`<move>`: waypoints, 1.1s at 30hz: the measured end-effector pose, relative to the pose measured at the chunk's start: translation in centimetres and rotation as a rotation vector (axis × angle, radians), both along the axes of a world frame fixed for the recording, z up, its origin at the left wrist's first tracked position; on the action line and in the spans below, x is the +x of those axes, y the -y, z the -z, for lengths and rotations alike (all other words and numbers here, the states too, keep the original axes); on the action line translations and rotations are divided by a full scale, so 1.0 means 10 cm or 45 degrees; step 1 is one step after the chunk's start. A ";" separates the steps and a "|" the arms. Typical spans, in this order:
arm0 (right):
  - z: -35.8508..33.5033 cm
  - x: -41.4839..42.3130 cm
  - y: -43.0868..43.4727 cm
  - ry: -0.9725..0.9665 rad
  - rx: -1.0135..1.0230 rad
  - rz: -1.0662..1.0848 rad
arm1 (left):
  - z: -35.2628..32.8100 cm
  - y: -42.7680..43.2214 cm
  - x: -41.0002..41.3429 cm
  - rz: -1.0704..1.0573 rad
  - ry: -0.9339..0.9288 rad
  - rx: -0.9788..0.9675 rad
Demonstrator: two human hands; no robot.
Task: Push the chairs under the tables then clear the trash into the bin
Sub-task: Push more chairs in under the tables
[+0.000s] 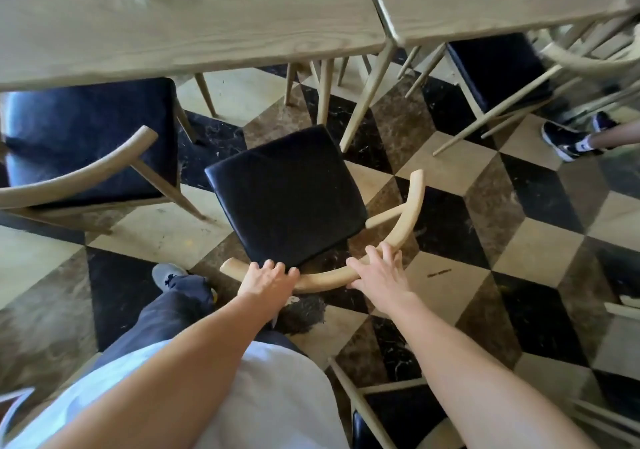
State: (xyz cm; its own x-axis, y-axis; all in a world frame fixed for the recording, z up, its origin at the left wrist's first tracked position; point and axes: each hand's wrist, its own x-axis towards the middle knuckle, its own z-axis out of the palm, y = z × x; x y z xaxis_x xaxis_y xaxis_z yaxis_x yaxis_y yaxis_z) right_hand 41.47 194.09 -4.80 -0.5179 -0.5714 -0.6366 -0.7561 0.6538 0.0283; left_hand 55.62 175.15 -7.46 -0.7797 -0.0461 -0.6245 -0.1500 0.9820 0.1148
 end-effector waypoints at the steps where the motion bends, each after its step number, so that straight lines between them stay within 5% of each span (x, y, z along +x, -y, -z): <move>1: 0.00 -0.01 0.07 -0.006 0.002 -0.014 | -0.01 0.07 -0.01 0.001 -0.005 -0.001; 33: -0.25 -0.70 2.21 -0.054 0.166 0.028 | -0.03 2.42 -0.86 0.146 -0.236 0.019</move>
